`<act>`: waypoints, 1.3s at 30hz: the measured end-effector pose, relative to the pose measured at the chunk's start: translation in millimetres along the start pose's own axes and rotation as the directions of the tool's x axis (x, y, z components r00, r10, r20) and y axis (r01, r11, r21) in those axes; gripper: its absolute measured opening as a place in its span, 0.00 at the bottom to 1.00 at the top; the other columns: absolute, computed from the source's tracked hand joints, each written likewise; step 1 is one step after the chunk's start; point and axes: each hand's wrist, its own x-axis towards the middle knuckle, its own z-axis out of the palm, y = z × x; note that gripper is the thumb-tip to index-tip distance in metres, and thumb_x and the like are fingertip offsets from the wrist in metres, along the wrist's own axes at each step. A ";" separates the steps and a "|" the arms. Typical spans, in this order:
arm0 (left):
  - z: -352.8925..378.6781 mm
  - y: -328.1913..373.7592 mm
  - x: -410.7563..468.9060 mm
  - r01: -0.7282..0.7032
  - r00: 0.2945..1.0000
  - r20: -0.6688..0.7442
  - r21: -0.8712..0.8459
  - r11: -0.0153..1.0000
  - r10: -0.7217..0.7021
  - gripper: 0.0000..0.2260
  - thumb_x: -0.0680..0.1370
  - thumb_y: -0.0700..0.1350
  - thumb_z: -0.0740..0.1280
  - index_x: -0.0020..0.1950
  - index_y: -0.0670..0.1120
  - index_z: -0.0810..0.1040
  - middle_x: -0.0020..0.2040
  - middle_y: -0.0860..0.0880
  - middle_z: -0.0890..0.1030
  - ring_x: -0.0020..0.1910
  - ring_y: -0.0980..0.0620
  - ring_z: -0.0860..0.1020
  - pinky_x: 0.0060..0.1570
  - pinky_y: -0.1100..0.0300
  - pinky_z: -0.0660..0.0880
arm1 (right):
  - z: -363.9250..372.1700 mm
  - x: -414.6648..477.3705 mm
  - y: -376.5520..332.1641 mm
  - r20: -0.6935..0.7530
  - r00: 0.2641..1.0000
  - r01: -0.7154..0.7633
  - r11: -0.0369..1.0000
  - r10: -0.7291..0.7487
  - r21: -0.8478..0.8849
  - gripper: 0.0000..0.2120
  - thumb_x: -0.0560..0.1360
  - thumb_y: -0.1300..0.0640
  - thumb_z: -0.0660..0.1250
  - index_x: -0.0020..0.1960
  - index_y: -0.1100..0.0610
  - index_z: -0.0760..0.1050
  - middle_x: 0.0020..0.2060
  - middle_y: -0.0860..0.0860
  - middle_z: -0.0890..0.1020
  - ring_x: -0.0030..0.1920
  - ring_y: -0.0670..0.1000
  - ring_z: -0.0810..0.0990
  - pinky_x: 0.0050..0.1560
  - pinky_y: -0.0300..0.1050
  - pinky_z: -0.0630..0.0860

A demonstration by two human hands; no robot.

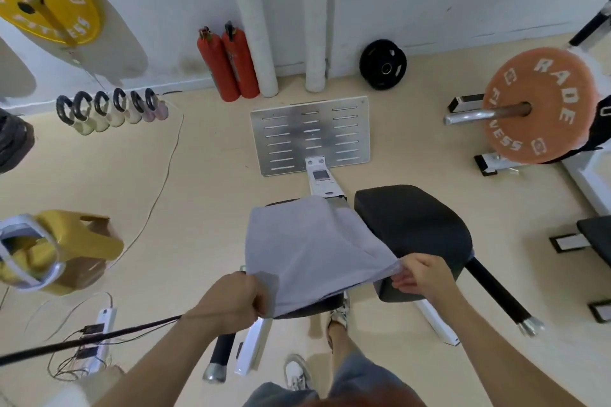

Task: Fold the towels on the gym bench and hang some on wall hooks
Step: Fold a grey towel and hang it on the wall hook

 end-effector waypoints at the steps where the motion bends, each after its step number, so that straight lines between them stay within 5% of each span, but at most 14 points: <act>1: 3.2 4.0 0.2 -0.001 0.999 0.054 0.031 1.000 0.000 0.12 0.69 0.37 0.64 0.39 0.54 0.80 0.37 0.58 0.78 0.43 0.53 0.75 0.35 0.73 0.64 | -0.2 -2.4 1.8 -0.014 1.000 0.009 1.000 -0.009 -0.018 0.13 0.78 0.59 0.65 0.38 0.64 0.79 0.32 0.60 0.83 0.34 0.57 0.84 0.33 0.43 0.81; 4: 19.9 14.2 3.9 -0.047 0.981 0.193 0.104 0.993 0.026 0.08 0.69 0.36 0.65 0.41 0.48 0.79 0.36 0.55 0.77 0.41 0.51 0.72 0.32 0.69 0.63 | 1.3 -11.2 3.1 -0.056 0.993 0.092 0.976 -0.105 -0.198 0.10 0.73 0.57 0.70 0.35 0.59 0.79 0.30 0.55 0.82 0.33 0.55 0.82 0.37 0.47 0.82; 8: 30.5 31.9 16.6 -0.052 0.943 0.334 0.160 0.986 -0.004 0.04 0.71 0.39 0.67 0.42 0.40 0.79 0.38 0.47 0.75 0.40 0.47 0.74 0.36 0.60 0.69 | 10.9 -26.5 -2.8 -0.049 0.966 0.203 0.864 -0.253 -0.461 0.07 0.70 0.63 0.65 0.35 0.55 0.71 0.27 0.49 0.73 0.31 0.50 0.71 0.32 0.42 0.69; 11: 12.1 62.1 34.2 -0.076 0.989 0.120 -0.065 0.995 0.083 0.08 0.72 0.44 0.61 0.40 0.42 0.78 0.28 0.51 0.72 0.36 0.48 0.73 0.36 0.59 0.70 | 17.9 -33.7 -8.4 0.026 0.885 0.401 0.732 -0.465 -0.551 0.10 0.71 0.64 0.65 0.37 0.53 0.67 0.27 0.47 0.68 0.29 0.48 0.66 0.31 0.41 0.66; 13: -6.9 84.8 52.6 -0.106 0.986 -0.161 -0.335 0.936 0.054 0.11 0.75 0.46 0.60 0.48 0.50 0.82 0.37 0.56 0.82 0.42 0.53 0.79 0.45 0.61 0.74 | 23.4 -38.6 -13.4 0.095 0.845 0.479 0.665 -0.527 -0.573 0.09 0.74 0.64 0.64 0.42 0.51 0.69 0.33 0.43 0.69 0.31 0.46 0.68 0.33 0.31 0.64; 15: -26.5 107.5 77.6 -0.115 0.944 -0.327 -0.431 0.895 -0.036 0.11 0.78 0.45 0.61 0.54 0.52 0.81 0.51 0.55 0.83 0.52 0.54 0.79 0.54 0.62 0.72 | 29.8 -43.2 -14.7 0.137 0.826 0.516 0.635 -0.547 -0.575 0.09 0.75 0.64 0.64 0.50 0.51 0.75 0.44 0.42 0.74 0.40 0.44 0.74 0.42 0.25 0.65; 18: -50.2 136.2 116.0 0.005 0.979 -0.177 -0.488 0.873 -0.104 0.14 0.78 0.50 0.60 0.63 0.50 0.75 0.59 0.50 0.79 0.58 0.49 0.76 0.54 0.60 0.69 | 38.5 -45.9 -10.1 0.144 0.748 0.600 0.568 -0.648 -0.563 0.16 0.68 0.68 0.71 0.53 0.53 0.79 0.47 0.46 0.81 0.46 0.47 0.80 0.48 0.32 0.74; 22: -56.7 148.9 155.5 0.129 0.992 0.047 -0.322 0.938 -0.120 0.26 0.72 0.48 0.65 0.69 0.48 0.63 0.56 0.45 0.75 0.47 0.47 0.76 0.41 0.61 0.68 | 44.7 -45.1 -8.4 0.159 0.622 0.705 0.461 -0.766 -0.539 0.19 0.63 0.69 0.66 0.50 0.53 0.75 0.41 0.48 0.80 0.41 0.48 0.73 0.42 0.36 0.70; 26: -59.7 146.7 184.1 0.146 0.989 0.000 -0.173 0.974 -0.149 0.27 0.72 0.41 0.63 0.69 0.45 0.59 0.51 0.44 0.69 0.55 0.41 0.72 0.43 0.57 0.68 | 38.5 -44.4 -9.8 0.156 0.613 0.722 0.468 -0.775 -0.510 0.16 0.66 0.64 0.57 0.52 0.53 0.72 0.42 0.50 0.79 0.40 0.52 0.74 0.41 0.41 0.70; 30: -56.7 126.6 211.1 0.263 0.964 -0.002 -0.154 0.952 -0.267 0.30 0.70 0.44 0.64 0.70 0.50 0.57 0.58 0.39 0.70 0.57 0.39 0.73 0.48 0.54 0.70 | 30.0 -39.4 -9.7 0.142 0.597 0.749 0.485 -0.790 -0.451 0.11 0.71 0.64 0.59 0.50 0.57 0.74 0.43 0.52 0.79 0.40 0.54 0.76 0.41 0.46 0.74; 35: -46.0 111.6 235.0 0.337 0.937 -0.040 -0.149 0.930 -0.346 0.32 0.67 0.49 0.69 0.68 0.48 0.60 0.59 0.39 0.71 0.60 0.39 0.70 0.50 0.54 0.66 | 28.9 -31.8 -10.1 0.122 0.538 0.778 0.437 -0.834 -0.451 0.11 0.68 0.67 0.61 0.48 0.59 0.75 0.42 0.54 0.79 0.39 0.55 0.76 0.42 0.44 0.75; 39: -42.2 111.9 248.2 0.316 0.948 -0.032 -0.021 0.948 -0.317 0.24 0.67 0.49 0.68 0.60 0.44 0.70 0.56 0.40 0.73 0.57 0.41 0.72 0.53 0.53 0.72 | 30.5 -25.6 -6.2 0.164 0.560 0.769 0.437 -0.812 -0.466 0.09 0.65 0.67 0.64 0.43 0.59 0.76 0.41 0.53 0.78 0.38 0.55 0.76 0.41 0.46 0.76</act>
